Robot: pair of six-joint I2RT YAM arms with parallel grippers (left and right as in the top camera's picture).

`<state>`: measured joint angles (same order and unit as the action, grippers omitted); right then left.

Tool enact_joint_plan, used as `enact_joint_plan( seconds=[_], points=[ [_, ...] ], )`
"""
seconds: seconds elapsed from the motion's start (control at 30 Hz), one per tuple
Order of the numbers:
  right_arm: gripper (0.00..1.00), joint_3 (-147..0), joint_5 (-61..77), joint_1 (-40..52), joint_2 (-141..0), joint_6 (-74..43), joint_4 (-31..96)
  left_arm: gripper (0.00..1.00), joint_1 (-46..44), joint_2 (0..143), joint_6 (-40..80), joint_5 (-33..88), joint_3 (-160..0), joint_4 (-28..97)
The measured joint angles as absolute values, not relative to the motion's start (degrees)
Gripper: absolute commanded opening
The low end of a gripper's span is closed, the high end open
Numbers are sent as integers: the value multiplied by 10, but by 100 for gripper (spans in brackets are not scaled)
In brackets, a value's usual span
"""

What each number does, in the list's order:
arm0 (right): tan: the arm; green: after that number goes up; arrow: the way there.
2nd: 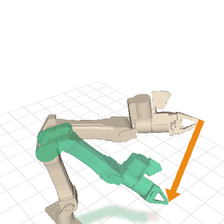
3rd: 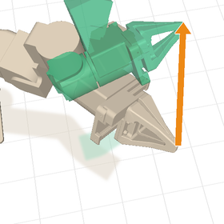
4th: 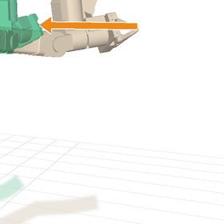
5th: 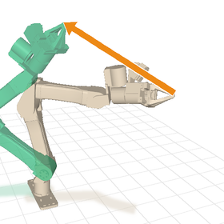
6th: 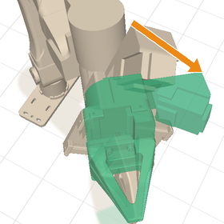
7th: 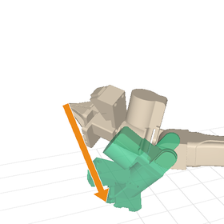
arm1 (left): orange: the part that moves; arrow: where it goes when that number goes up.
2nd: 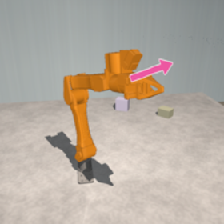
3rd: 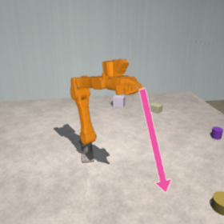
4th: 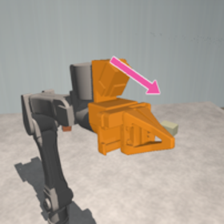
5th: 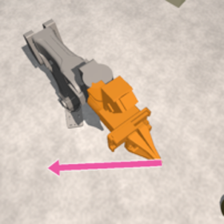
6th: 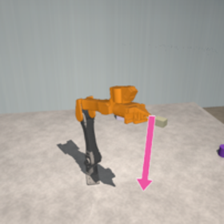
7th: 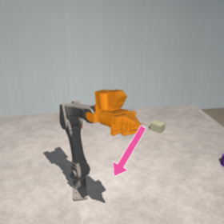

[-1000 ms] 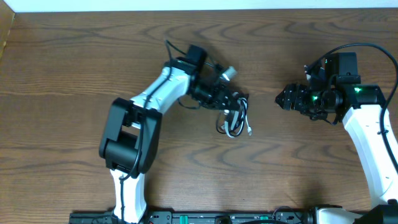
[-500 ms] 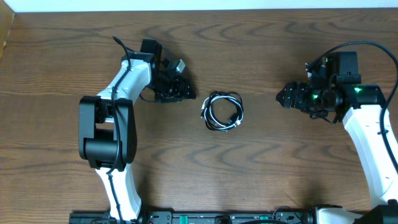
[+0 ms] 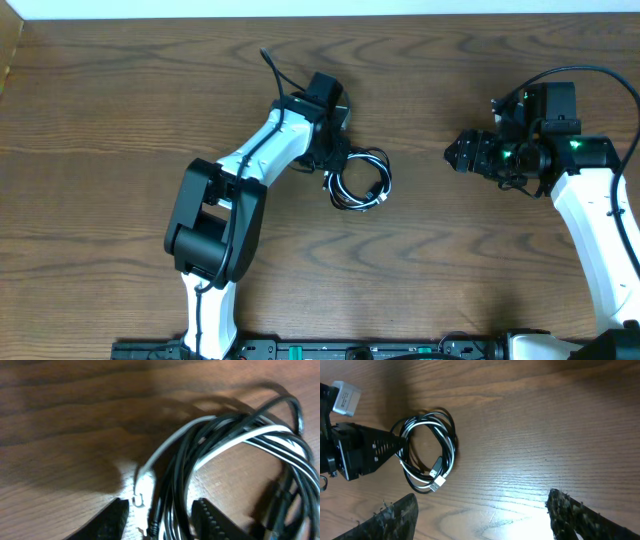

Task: Untangle cables

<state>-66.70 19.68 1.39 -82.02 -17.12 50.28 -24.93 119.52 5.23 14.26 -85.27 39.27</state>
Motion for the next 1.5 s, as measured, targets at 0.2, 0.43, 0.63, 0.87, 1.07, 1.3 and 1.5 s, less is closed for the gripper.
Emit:
enact_joint_plan(
  seconds=[0.2,0.43,0.63,0.87,1.07,1.3,1.5],
  points=[
    [79,-667,197,14,-820,-171,503,22,-261,1195,59,105,-853,382],
    [79,-667,197,20,-820,-171,503,19,-276,1195,58,93,-853,386],
    [77,-667,197,22,-820,-171,504,7,-284,1195,60,82,-852,391],
    [75,-667,206,42,-820,-166,485,7,-281,1145,60,119,-852,420],
    [72,-667,257,83,-820,-160,407,7,-273,959,62,244,-888,422],
    [71,-667,282,123,-820,-178,346,8,-245,931,83,374,-893,429],
    [67,-667,287,154,-825,-190,308,7,-197,935,133,500,-893,389]
  ],
)
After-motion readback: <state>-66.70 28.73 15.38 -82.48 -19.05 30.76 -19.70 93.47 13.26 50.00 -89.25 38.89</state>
